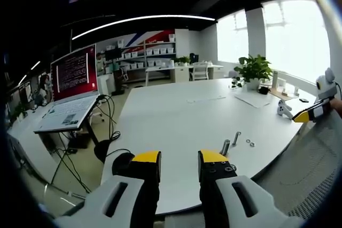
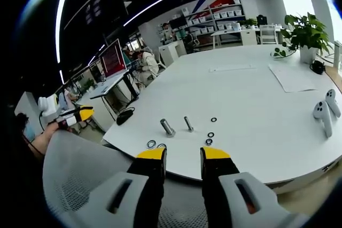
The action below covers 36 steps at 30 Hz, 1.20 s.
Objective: Place the washer onto the threaded stud by aligning its center hole with the stud, sliding it down to the base, and recovering from edge contact or off-axis alignment until the washer reaches the visible bottom stop.
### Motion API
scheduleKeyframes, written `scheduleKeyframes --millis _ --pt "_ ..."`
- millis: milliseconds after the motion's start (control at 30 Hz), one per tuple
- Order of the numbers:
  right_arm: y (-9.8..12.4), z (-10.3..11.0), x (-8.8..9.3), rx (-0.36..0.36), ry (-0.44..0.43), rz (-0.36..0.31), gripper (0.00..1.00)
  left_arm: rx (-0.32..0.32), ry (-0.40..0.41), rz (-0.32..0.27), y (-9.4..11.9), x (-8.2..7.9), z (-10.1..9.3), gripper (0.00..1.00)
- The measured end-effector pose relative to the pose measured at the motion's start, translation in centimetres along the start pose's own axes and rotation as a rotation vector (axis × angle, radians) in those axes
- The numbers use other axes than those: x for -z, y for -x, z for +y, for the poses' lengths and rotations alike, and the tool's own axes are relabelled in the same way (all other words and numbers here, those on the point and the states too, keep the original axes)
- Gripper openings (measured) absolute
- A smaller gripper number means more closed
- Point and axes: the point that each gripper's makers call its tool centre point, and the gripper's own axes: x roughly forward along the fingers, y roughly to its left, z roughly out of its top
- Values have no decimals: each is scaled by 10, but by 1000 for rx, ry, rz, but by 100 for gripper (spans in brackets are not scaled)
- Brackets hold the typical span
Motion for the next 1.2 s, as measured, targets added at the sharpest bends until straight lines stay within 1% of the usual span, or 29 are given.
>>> scheduleKeyframes --millis 533,1200 --pt "-1 2 2 -6 9 22 28 1 1 -5 0 -1 1 26" --pt "-3 5 13 -32 35 97 28 2 4 -13 0 -2 1 25"
